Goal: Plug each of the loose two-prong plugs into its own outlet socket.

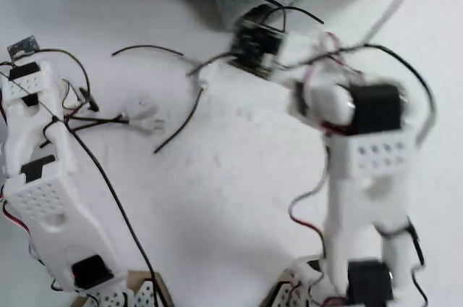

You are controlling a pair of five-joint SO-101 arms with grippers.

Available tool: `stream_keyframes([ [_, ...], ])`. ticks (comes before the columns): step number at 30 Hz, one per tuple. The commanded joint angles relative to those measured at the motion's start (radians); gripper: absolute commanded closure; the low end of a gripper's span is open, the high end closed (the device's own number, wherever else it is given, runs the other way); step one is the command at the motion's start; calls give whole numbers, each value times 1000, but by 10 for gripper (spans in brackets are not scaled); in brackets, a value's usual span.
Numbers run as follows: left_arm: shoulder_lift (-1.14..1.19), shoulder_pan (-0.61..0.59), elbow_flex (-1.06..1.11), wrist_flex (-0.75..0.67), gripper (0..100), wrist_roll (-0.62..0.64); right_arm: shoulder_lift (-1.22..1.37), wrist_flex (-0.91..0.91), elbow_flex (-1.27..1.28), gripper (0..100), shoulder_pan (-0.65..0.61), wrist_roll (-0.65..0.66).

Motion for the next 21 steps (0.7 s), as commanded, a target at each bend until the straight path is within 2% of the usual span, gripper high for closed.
stream_keyframes([
  [1, -10, 13, -15, -11, 729, 0, -213, -96, 192, 982, 154, 78],
  [7, -10, 13, -15, -11, 729, 0, -475, -343, 601, 982, 283, 127],
  [11, -10, 13, -15, -11, 729, 0, -573, -533, 862, 982, 302, 140],
  [17, -8, 13, -15, -11, 729, 0, -591, -745, 1065, 982, 303, 143],
  [21, -8, 13, -15, -11, 729, 0, -591, -998, 1274, 982, 348, 275],
])
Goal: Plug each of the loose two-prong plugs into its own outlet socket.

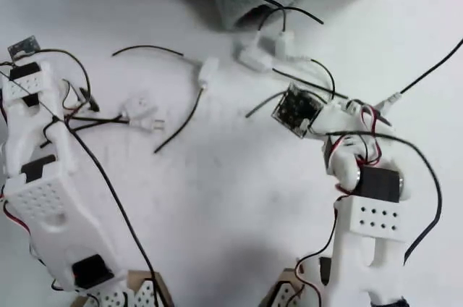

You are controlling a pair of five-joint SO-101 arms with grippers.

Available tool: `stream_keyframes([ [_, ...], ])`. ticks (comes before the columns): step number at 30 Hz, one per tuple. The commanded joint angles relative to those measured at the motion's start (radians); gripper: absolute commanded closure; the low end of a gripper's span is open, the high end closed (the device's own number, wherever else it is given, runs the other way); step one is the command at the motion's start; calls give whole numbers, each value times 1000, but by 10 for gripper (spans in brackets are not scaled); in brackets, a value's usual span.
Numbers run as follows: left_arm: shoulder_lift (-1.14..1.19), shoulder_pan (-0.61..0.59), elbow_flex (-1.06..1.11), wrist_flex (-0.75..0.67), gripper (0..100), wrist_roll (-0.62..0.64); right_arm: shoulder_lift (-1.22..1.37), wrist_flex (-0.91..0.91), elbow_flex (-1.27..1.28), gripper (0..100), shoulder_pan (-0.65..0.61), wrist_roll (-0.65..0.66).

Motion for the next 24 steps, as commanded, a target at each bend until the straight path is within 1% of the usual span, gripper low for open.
stream_keyframes([
  [1, -8, 13, -15, -11, 729, 0, -27, -337, 219, 982, 79, 153],
  [5, -8, 13, -15, -11, 729, 0, -27, -768, 505, 982, 186, 330],
  [6, -8, 13, -15, -11, 729, 0, -27, -855, 568, 982, 208, 362],
  [8, -10, 13, -15, -11, 729, 0, -27, -963, 646, 982, 242, 381],
  [14, -12, 13, -15, -11, 729, 0, -27, -995, 703, 981, 306, 376],
  [17, -12, 13, -15, -11, 729, 0, -27, -1046, 772, 981, 306, 374],
  [20, -12, 13, -15, -11, 729, 0, -27, -1176, 873, 981, 283, 377],
  [24, -10, 13, -15, -11, 729, 0, 1, -1179, 873, 981, 271, 376],
])
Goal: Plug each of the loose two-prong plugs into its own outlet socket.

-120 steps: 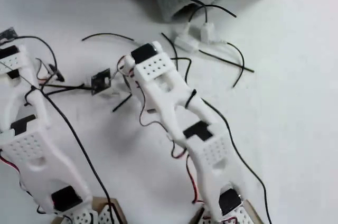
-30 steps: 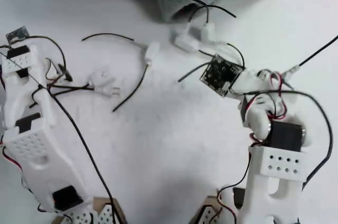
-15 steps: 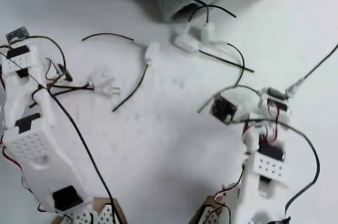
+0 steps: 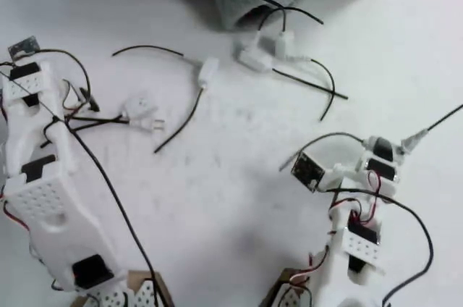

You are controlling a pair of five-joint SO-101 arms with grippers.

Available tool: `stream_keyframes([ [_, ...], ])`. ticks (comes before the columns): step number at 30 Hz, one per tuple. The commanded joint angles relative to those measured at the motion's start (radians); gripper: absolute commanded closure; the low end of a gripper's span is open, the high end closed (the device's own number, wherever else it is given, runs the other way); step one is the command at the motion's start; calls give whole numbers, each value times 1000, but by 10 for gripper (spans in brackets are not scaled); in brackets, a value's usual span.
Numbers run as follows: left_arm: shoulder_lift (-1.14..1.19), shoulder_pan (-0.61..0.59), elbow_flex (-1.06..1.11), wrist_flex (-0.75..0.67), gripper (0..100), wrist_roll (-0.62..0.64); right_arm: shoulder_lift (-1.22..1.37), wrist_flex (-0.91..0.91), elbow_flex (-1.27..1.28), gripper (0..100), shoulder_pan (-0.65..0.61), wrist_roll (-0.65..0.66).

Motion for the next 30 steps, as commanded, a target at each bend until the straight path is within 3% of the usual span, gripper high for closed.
stream_keyframes([
  [1, -8, 13, -15, -11, 729, -2, 21, -39, 15, 981, -15, 11],
  [7, -7, 13, -15, -11, 729, -2, 117, -36, 14, 960, -8, 14],
  [15, -7, 13, -15, -11, 729, -2, 200, -41, 12, 663, -8, 14],
  [24, -7, 13, -15, -12, 729, -2, 197, -53, 5, 650, -16, 15],
  [30, -5, 13, -15, -25, 729, -2, 197, -225, -78, 650, -10, 6],
])
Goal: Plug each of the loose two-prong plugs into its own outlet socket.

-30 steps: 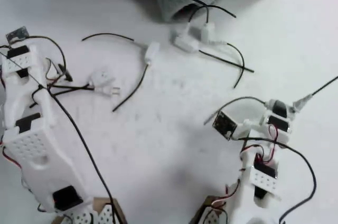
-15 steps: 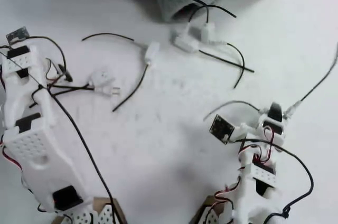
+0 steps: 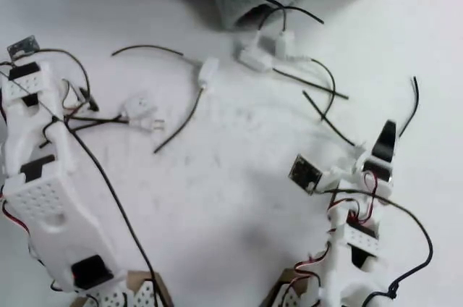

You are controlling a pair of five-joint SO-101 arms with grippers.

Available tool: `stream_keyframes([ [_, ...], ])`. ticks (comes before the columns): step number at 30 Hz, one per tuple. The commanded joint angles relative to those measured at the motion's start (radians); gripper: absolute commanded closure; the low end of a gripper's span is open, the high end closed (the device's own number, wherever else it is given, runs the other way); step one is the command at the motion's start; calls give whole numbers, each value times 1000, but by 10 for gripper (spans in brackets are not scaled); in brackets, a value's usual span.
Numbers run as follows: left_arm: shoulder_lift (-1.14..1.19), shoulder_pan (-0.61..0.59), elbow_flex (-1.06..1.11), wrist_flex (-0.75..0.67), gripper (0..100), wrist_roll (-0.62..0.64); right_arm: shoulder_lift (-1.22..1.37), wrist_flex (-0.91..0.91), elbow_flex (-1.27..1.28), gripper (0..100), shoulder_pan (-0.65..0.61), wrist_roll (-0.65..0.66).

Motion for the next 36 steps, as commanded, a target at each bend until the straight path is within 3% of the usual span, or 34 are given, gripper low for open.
stream_keyframes([
  [1, -8, 13, -15, -14, 729, 0, 1, -128, -68, 651, -1, -2],
  [5, -8, 13, -15, -14, 729, 0, -2, -191, -84, 651, -7, -60],
  [9, -8, 13, -15, -14, 729, 0, 13, -113, -169, 651, 1, -195],
  [15, -8, 15, -15, -14, 729, 0, 182, 209, -284, 651, 24, -207],
  [24, -7, 24, -15, -14, 729, 0, 590, 205, -493, 651, 91, -204],
  [28, -8, 33, -15, -15, 729, 0, 553, 248, -451, 651, 94, -198],
  [36, -10, 44, -17, -15, 729, 0, 205, 443, -189, 651, 28, -126],
])
